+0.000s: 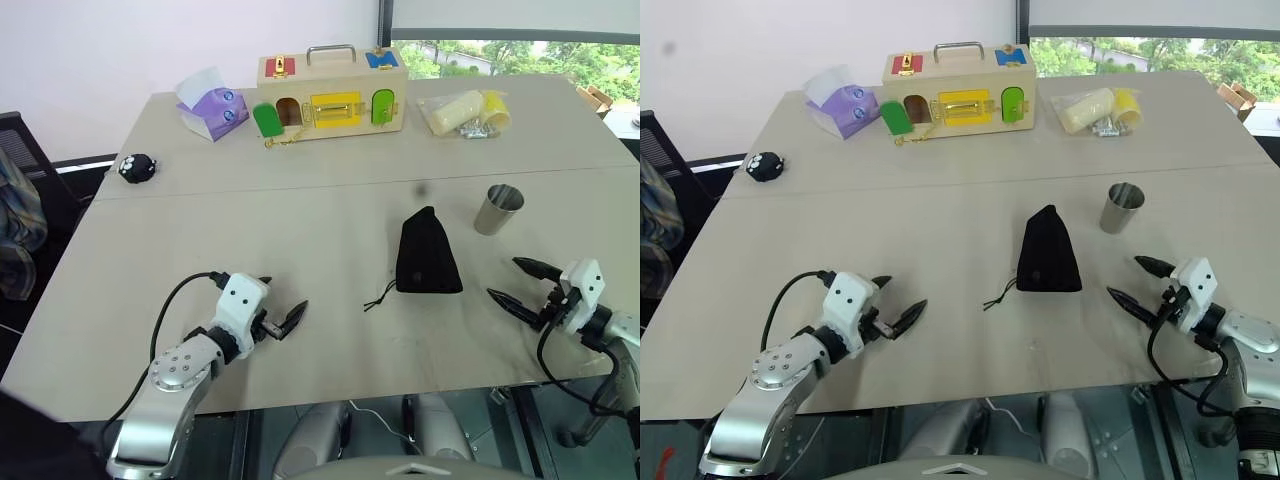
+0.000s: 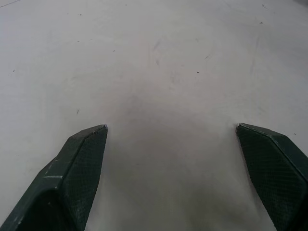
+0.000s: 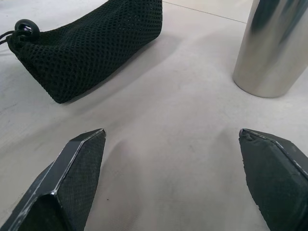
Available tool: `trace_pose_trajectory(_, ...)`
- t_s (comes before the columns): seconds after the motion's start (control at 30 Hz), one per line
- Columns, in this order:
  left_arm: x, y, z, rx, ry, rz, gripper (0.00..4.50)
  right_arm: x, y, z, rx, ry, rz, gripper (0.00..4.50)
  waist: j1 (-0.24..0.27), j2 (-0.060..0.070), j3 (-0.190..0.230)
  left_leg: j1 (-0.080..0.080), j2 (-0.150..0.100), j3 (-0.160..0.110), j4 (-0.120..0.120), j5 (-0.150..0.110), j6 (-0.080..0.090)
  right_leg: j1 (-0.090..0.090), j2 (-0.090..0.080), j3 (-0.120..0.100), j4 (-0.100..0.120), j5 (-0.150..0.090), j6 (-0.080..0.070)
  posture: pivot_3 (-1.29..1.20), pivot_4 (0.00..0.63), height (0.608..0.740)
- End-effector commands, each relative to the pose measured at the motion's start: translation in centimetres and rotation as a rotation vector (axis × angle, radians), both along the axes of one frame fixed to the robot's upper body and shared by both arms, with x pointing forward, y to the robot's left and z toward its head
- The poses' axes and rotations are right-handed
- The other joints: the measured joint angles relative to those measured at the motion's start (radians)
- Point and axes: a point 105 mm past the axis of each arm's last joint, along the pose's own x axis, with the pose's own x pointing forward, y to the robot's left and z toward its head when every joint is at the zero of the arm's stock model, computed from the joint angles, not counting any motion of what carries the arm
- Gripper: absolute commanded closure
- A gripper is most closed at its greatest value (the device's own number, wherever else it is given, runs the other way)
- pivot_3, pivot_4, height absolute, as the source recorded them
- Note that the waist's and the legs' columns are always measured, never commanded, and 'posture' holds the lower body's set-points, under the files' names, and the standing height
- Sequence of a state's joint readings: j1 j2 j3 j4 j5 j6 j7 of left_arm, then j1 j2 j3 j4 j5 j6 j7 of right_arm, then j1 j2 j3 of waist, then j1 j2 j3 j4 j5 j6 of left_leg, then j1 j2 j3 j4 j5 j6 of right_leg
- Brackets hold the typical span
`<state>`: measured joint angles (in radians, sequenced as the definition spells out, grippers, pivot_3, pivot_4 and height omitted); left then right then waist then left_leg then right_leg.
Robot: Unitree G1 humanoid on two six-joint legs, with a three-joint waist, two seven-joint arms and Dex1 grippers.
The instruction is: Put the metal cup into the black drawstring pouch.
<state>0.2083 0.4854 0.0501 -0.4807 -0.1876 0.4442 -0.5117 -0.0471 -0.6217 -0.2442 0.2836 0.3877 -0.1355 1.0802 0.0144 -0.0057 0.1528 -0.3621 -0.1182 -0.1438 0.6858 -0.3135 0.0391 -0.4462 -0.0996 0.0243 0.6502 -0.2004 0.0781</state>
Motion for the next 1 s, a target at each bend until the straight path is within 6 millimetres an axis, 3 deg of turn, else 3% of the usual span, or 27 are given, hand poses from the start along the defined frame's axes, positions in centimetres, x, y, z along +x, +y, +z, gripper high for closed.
trace_pose_trajectory(0.03, -0.07, -0.16, 0.92, 0.002, -0.043, -0.019, 0.07, -0.06, -0.62, 1.17, -0.006, -0.045, -0.011, 0.0, 0.0, 0.0, 0.0, 0.0, 0.0, 0.0, 0.0, 0.0, 0.0, 0.0, 0.0, 0.0, 0.0, 0.0, 0.0, 0.0, 0.15, 0.71)
trace_pose_trajectory(1.0, 0.32, -0.3, 0.74, 0.0, -0.046, -0.04, 0.07, -0.38, 0.02, 1.18, 0.009, -0.053, 0.0, 0.0, 0.0, 0.0, 0.0, 0.0, 0.0, 0.0, 0.0, 0.0, 0.0, 0.0, 0.0, 0.0, -0.001, 0.0, 0.0, 0.0, 0.15, 0.71)
